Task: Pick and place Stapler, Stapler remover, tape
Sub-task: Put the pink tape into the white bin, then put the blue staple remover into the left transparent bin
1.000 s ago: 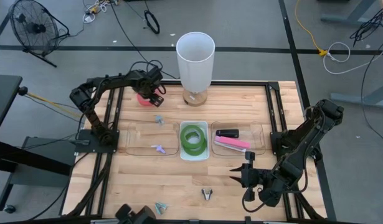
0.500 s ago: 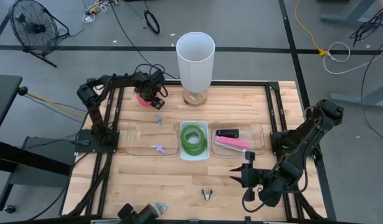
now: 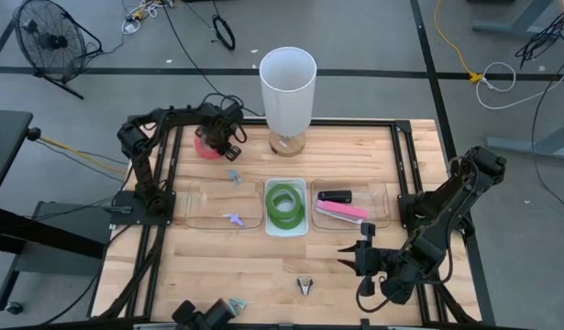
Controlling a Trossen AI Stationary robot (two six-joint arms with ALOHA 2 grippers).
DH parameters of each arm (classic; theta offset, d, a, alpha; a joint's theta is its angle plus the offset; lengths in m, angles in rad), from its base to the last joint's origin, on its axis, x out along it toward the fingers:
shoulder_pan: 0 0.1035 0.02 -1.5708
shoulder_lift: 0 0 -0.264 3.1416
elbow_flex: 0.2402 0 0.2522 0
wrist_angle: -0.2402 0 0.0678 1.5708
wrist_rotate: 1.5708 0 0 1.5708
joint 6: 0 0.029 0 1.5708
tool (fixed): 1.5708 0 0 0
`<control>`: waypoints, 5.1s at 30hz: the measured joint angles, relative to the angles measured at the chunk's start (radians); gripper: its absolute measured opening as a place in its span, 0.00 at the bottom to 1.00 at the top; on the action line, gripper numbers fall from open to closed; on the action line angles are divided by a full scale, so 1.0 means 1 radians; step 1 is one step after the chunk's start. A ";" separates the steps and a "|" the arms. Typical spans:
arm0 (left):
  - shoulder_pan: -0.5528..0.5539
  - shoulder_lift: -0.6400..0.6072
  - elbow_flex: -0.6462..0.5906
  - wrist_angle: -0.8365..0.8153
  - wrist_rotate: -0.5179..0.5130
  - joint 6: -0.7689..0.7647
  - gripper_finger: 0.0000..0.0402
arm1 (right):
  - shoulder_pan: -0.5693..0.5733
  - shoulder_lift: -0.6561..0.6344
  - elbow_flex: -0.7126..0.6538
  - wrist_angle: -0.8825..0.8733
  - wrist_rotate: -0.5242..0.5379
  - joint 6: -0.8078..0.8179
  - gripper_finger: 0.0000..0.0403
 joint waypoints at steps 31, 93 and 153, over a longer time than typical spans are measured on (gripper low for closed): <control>-0.433 -0.473 0.131 -0.266 0.043 -0.279 0.21 | 0.000 0.000 -0.001 -0.021 -0.009 0.011 0.26; -0.915 -0.229 0.144 0.462 0.063 -0.492 0.21 | 0.002 0.000 -0.001 0.129 -0.087 0.069 0.26; -0.905 -0.127 0.361 0.275 0.133 -0.490 0.42 | 0.003 0.000 -0.001 0.121 -0.090 0.079 0.26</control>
